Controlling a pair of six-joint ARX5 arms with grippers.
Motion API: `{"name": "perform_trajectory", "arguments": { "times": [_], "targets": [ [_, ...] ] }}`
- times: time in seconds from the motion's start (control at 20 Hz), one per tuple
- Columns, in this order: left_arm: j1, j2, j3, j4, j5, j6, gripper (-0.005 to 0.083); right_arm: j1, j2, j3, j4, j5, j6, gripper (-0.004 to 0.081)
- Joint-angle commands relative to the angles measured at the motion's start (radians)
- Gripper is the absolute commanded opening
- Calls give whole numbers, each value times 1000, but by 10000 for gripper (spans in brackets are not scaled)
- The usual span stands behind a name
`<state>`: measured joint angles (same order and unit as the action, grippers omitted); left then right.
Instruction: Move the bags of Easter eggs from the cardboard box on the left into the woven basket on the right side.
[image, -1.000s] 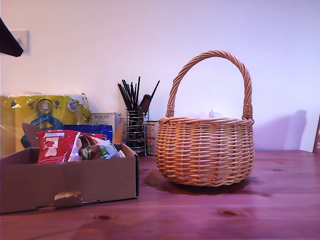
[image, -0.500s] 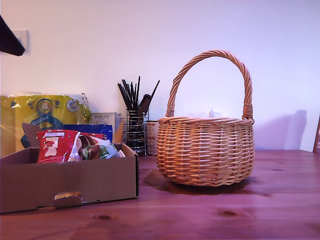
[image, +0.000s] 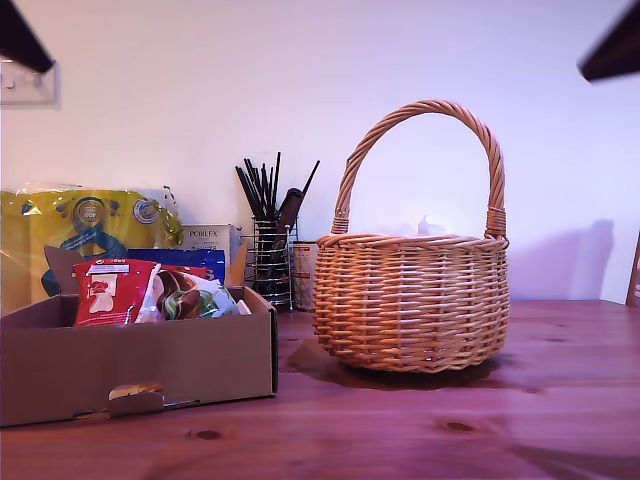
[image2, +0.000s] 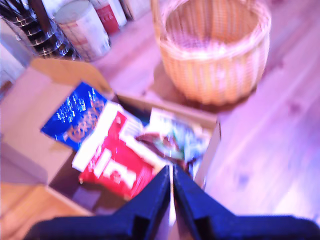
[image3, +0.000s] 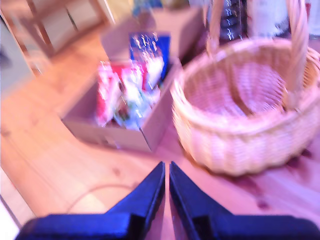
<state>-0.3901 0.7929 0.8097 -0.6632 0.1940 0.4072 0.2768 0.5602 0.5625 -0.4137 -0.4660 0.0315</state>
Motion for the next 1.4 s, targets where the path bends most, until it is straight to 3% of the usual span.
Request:
{"name": "perform_trajectory", "arguments": {
  "times": [0.0,0.3,0.35,0.5,0.55,0.75,1.1,1.35],
  "targets": [
    [23,25,-12,-6,15,47,-22,13,5,19,13,-21,-37,-12],
    [54,148,-11,46,52,212,-20,132,67,19,13,-40,-66,-12],
    [54,177,-11,75,74,221,32,141,78,19,13,-40,-66,-12],
    [53,287,-10,216,114,195,590,147,97,19,12,-20,-68,-12],
    [48,323,-10,259,113,196,651,147,98,19,12,-20,-70,-12],
    [58,431,-4,417,87,221,652,148,98,19,12,-20,-85,-12],
    [93,608,105,423,139,201,652,148,98,19,12,-13,-87,-12],
    [104,720,214,304,246,177,641,147,98,19,12,-13,-104,-12]
  ]
}}
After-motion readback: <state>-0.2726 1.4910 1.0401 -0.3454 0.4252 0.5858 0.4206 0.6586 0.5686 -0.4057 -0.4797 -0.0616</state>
